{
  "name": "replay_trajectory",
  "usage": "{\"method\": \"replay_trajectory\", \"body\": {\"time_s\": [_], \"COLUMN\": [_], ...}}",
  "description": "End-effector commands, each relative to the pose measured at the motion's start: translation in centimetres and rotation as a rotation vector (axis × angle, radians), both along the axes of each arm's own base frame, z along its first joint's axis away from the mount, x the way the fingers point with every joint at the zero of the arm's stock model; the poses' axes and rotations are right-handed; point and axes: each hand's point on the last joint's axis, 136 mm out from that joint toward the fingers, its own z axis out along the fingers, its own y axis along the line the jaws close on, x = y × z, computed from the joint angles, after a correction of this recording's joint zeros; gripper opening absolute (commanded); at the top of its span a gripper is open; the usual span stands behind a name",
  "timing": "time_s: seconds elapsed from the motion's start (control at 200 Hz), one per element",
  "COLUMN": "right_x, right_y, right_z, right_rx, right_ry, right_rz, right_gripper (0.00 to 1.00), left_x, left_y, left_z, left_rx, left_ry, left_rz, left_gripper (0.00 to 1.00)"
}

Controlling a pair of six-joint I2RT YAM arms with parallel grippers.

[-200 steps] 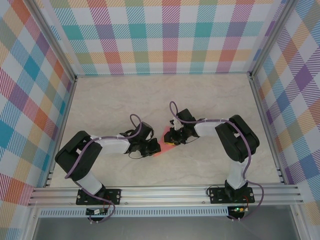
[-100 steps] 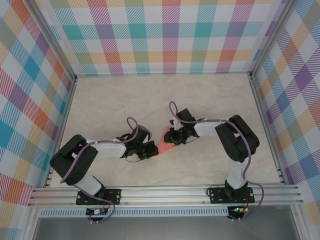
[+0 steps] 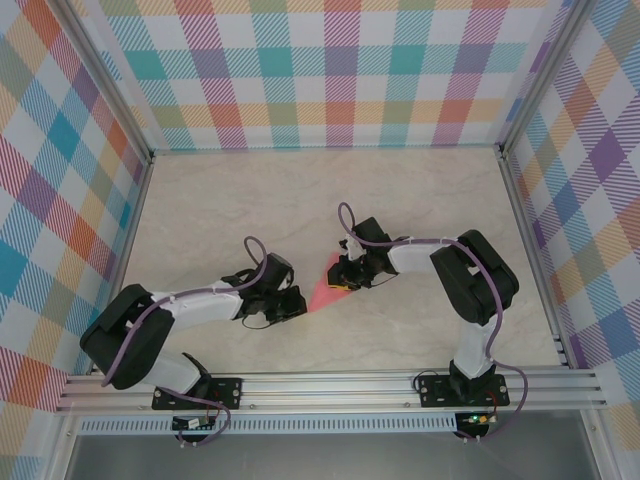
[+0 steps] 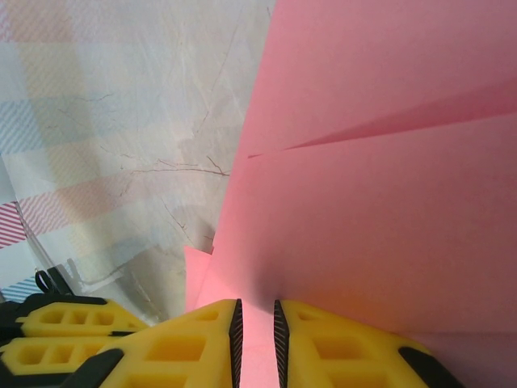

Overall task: Fold a paper plane with a square sheet of paper (pick it up from the middle)
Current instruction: Fourth fold the wing at the center of the table.

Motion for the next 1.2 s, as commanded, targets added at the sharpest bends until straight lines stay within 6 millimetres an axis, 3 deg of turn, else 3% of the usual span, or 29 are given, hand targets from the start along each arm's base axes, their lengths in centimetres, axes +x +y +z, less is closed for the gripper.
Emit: {"method": "replay_trajectory", "body": {"time_s": [0.0, 0.21, 0.565, 0.71, 0.905, 1.07, 1.195], "right_x": [-2.3, -1.8, -1.5, -1.3, 0.6, 3.1, 4.0], "right_y": [-3.2, -2.8, -2.3, -2.1, -2.2, -2.3, -2.1], "right_z": [-3.8, -3.3, -2.7, -2.3, -0.3, 2.9, 4.0], "right_rx": [-0.182, -0.174, -0.154, -0.135, -0.171, -0.132, -0.093], "right_ry": [0.105, 0.096, 0.095, 0.093, 0.015, -0.080, -0.097], "right_rz": [-0.027, -0.033, -0.038, -0.043, -0.047, -0.094, -0.124], "right_gripper": [0.22, 0.22, 0.22, 0.22, 0.23, 0.24, 0.24], "left_x": [1.1, 3.4, 5.2, 5.1, 3.2, 2.2, 2.2], "left_y": [0.1, -2.6, -5.4, -4.2, -1.4, -0.4, -0.5], "left_z": [1.7, 3.4, 1.0, -0.9, -3.2, -3.9, -3.9], "left_rx": [-0.004, -0.093, -0.140, -0.058, 0.080, 0.096, 0.097], "left_ry": [-0.039, -0.076, -0.038, -0.008, 0.051, 0.056, 0.055], "left_rz": [0.022, 0.010, -0.006, 0.020, 0.028, 0.038, 0.035], "left_gripper": [0.11, 0.11, 0.09, 0.08, 0.04, 0.04, 0.03]}}
